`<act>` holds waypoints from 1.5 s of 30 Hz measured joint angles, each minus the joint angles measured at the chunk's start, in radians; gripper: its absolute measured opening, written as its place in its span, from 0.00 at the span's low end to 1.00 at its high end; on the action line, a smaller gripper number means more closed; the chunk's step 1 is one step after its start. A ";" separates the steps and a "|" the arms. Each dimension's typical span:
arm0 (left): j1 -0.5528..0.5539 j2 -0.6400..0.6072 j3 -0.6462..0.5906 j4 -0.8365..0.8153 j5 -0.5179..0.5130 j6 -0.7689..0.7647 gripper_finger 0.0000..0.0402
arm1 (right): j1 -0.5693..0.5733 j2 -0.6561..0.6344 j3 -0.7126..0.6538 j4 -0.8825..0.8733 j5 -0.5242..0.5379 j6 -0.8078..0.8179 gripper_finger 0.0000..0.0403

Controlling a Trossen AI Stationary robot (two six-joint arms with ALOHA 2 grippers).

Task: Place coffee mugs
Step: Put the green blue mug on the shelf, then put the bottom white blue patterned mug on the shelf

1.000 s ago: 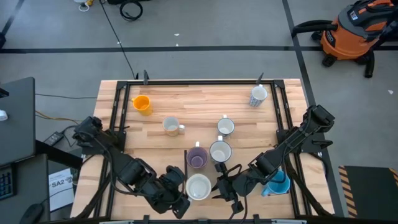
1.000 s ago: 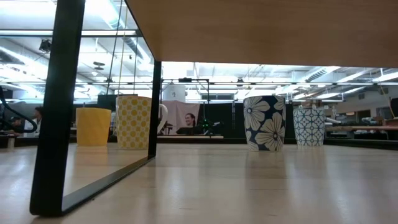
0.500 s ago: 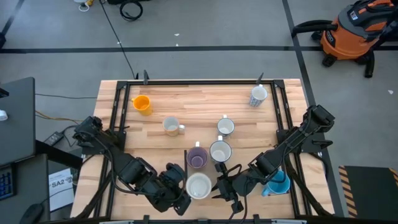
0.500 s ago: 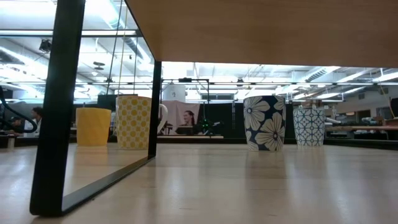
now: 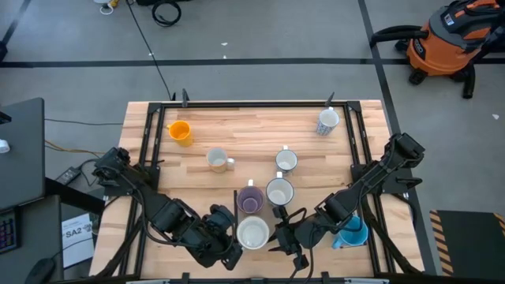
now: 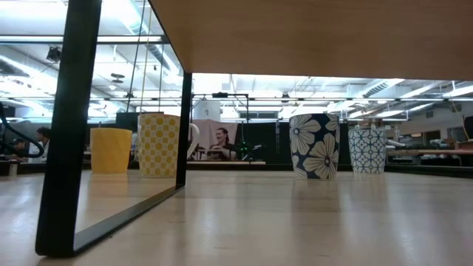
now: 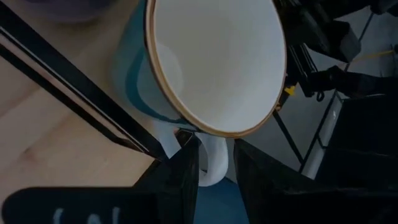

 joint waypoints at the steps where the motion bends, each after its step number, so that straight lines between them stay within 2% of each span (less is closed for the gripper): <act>1: -0.001 0.000 0.000 0.000 0.003 0.000 0.27 | 0.000 -0.001 0.000 0.000 0.000 0.000 0.28; 7: -0.001 -0.001 0.000 0.001 0.153 0.009 0.27 | 0.002 -0.042 0.000 -0.018 -0.019 -0.001 0.28; 11: -0.001 -0.002 0.000 0.002 0.216 0.089 0.27 | 0.002 -0.081 0.000 -0.041 -0.088 0.000 0.28; 16: 0.014 -0.046 0.000 0.000 0.240 0.246 0.27 | 0.002 -0.149 0.000 -0.048 -0.158 -0.005 0.28; 26: 0.109 -0.236 0.000 -0.079 0.213 0.579 0.27 | -0.057 -0.317 0.000 -0.047 -0.130 -0.066 0.28; 30: 0.197 -0.327 0.000 -0.231 0.123 0.782 0.27 | -0.124 -0.382 0.000 -0.048 -0.048 -0.167 0.28; 33: 0.309 -0.391 0.000 -0.360 0.095 0.927 0.27 | -0.209 -0.427 0.000 -0.052 -0.008 -0.211 0.28; 40: 0.621 -0.505 -0.006 -0.521 0.101 1.195 0.27 | -0.467 -0.492 0.000 -0.151 0.000 -0.200 0.28; 45: 0.796 -0.573 -0.095 -0.501 0.210 1.384 0.27 | -0.649 -0.498 0.000 -0.274 -0.053 -0.093 0.28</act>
